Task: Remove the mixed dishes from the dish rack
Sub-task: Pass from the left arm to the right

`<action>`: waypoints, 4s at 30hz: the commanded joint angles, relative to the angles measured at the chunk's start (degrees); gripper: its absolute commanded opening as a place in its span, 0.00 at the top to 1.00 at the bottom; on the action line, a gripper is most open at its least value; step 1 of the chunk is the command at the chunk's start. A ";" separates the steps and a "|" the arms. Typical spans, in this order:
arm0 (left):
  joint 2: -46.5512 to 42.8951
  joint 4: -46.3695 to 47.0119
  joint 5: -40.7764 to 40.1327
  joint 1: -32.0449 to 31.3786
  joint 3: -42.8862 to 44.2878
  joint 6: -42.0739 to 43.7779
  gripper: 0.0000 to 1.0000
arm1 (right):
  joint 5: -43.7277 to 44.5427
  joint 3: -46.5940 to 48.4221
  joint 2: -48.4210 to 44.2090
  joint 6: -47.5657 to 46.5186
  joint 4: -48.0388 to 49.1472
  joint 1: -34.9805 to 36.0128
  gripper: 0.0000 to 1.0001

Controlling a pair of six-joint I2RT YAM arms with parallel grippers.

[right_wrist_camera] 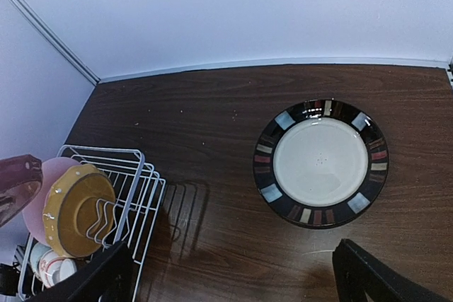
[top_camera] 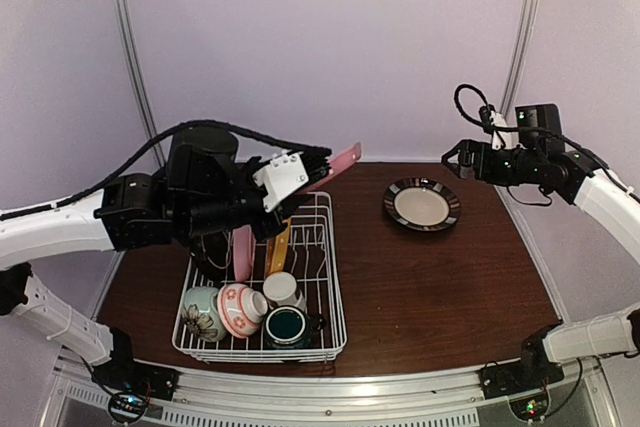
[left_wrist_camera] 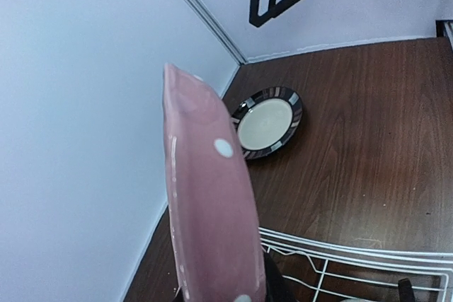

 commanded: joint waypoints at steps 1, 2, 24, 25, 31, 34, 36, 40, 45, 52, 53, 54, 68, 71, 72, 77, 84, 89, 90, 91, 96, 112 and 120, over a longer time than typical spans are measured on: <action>-2.13 13.53 -6.48 -2.49 -1.07 14.58 1.00 | -0.36 0.88 -1.42 6.10 -3.70 1.69 0.00; -1.82 13.82 -7.41 -2.99 -1.52 16.02 1.00 | -1.10 1.13 -1.33 6.72 -4.00 1.90 0.00; 3.31 21.79 -16.70 -7.70 -7.67 33.32 1.00 | -22.94 3.02 2.58 20.08 4.43 5.63 0.07; 3.77 21.96 -17.00 -7.86 -7.82 33.98 1.00 | -22.62 3.54 3.21 19.82 3.50 6.33 0.08; 6.51 23.82 -19.30 -8.61 -8.39 38.17 1.00 | -20.38 5.58 6.48 17.62 -0.01 10.62 0.18; 6.96 25.45 -18.61 -8.76 -8.60 38.53 1.00 | -18.99 6.12 8.28 16.01 -1.89 12.09 0.27; 7.43 25.80 -18.29 -8.89 -8.56 38.80 1.00 | -18.22 6.42 9.26 15.23 -2.61 13.27 0.31; 8.55 26.39 -18.45 -9.11 -8.56 39.68 1.00 | -16.99 7.58 11.70 12.99 -4.86 15.39 0.36; 9.46 26.05 -18.15 -9.63 -8.21 39.86 1.00 | -15.97 8.04 13.68 11.85 -4.98 17.02 0.45; 11.23 25.81 -18.70 -10.40 -7.58 40.55 1.00 | -13.28 7.96 14.93 10.75 -4.49 17.52 0.56; 11.49 25.75 -18.75 -10.54 -7.40 40.59 1.00 | -12.94 7.90 15.12 10.57 -4.52 17.57 0.58; 11.87 25.70 -18.76 -10.59 -7.27 40.65 1.00 | -12.67 7.90 15.35 10.44 -4.43 17.53 0.59; 11.97 27.16 -17.87 -11.41 -7.03 40.46 1.00 | -11.58 6.17 18.37 7.83 -3.04 17.52 0.62; 11.18 27.80 -17.18 -11.61 -7.68 40.38 1.00 | -12.48 5.57 18.54 7.60 -1.70 17.52 0.62; 10.85 28.24 -17.02 -11.65 -7.94 40.29 1.00 | -12.82 5.44 18.52 7.69 -1.44 17.52 0.63; 9.80 30.06 -16.75 -11.65 -8.94 40.46 1.00 | -14.09 4.92 18.51 7.86 0.05 17.52 0.69; 8.78 30.78 -16.13 -11.80 -9.48 40.59 1.00 | -14.25 4.72 19.19 7.23 -0.07 17.52 0.77; 8.64 31.76 -16.44 -11.86 -10.45 41.11 1.00 | -14.39 4.95 19.21 6.93 -0.46 17.53 0.90; 8.64 32.09 -16.61 -11.81 -10.63 41.26 1.00 | -14.37 5.11 19.20 6.82 -0.50 17.52 0.91; 8.72 32.13 -16.79 -11.83 -10.81 41.39 1.00 | -14.41 5.13 19.17 6.77 -0.55 17.52 0.94; 8.95 31.79 -17.50 -11.84 -11.19 41.60 1.00 | -14.34 5.64 18.97 6.59 -0.78 17.53 1.00; 7.90 30.11 -18.11 -11.86 -13.58 42.63 0.34 | -17.90 5.87 16.19 10.04 3.04 16.00 1.00; 4.97 26.39 -15.12 -11.84 -14.89 40.38 0.20 | -21.08 5.40 14.67 14.30 7.86 11.13 1.00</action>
